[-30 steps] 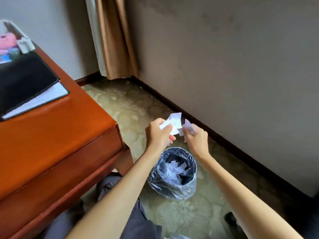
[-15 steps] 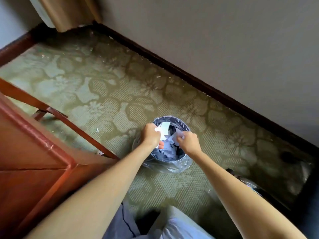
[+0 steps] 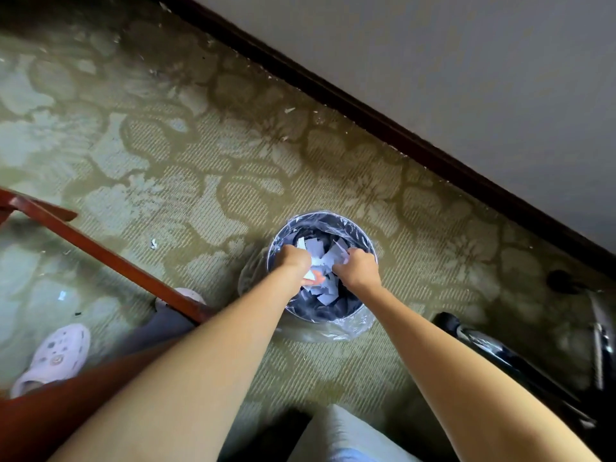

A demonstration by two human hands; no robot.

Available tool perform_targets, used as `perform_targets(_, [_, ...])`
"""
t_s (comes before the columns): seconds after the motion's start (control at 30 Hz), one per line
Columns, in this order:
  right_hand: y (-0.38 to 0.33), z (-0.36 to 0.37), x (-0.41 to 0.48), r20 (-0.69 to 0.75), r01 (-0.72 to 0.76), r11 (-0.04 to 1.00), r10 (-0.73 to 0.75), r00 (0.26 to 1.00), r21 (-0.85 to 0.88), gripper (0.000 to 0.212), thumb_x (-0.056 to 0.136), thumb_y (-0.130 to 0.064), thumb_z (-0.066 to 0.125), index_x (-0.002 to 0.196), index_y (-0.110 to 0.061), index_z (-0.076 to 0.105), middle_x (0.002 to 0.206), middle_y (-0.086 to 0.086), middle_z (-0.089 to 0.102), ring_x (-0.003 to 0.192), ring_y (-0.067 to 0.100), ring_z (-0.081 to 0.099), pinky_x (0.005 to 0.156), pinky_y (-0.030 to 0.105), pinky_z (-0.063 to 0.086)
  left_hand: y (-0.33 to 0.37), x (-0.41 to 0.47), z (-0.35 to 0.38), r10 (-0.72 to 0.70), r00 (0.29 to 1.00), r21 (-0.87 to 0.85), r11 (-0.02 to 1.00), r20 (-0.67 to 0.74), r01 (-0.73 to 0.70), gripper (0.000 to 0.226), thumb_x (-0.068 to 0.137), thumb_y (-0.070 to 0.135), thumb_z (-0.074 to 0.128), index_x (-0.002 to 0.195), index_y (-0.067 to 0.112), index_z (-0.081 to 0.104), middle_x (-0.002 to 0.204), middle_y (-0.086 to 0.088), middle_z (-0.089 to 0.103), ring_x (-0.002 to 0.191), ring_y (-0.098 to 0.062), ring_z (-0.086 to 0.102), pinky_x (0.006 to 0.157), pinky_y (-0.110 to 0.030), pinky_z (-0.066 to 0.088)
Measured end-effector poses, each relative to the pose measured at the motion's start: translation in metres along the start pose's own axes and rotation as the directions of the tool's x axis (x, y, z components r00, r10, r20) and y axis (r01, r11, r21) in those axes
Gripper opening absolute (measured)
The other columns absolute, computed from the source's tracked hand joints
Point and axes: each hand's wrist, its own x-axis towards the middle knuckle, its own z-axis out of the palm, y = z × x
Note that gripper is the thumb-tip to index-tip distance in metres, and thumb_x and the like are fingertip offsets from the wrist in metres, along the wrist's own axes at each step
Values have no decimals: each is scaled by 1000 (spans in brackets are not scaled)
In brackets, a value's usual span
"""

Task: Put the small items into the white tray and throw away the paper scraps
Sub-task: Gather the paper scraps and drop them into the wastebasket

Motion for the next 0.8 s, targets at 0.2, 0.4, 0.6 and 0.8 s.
perform_targets(0.2, [2,3,14,45,-17,1000,16,999,26,44,85,-13,60,124,1,45,126,23,51,116,34,50,89,33,41,-7,5,5,-55,998,-157,986,14,57,43,102,11,18,145,9,24,142,-12,42,117,-34,54,91,-40,52])
perform_targets(0.4, [-9,6,6,85,29,995,-37,996,99,45,91,2,37,136,-4,38,141,21,37,124,35,45,98,34,39,-16,2,-8,-10,998,-79,997,-59,5,42,99,5,24,140,8,32,140,-16,43,110,-32,52,91,-39,49])
perform_targets(0.6, [-11,-2,-23,73,84,996,-83,994,-5,52,88,6,33,139,-2,34,147,17,35,130,34,40,104,37,36,-22,-28,-29,108,991,169,981,-74,-94,46,96,1,28,141,8,31,145,-12,38,112,-31,51,96,-41,49])
perform_targets(0.8, [-28,-37,-74,30,287,905,-292,956,-314,35,88,-3,37,121,2,46,130,22,44,115,39,49,96,41,40,-13,-90,-50,384,914,516,814,-130,-268,34,89,7,42,122,6,51,122,-16,58,109,-33,58,91,-36,49])
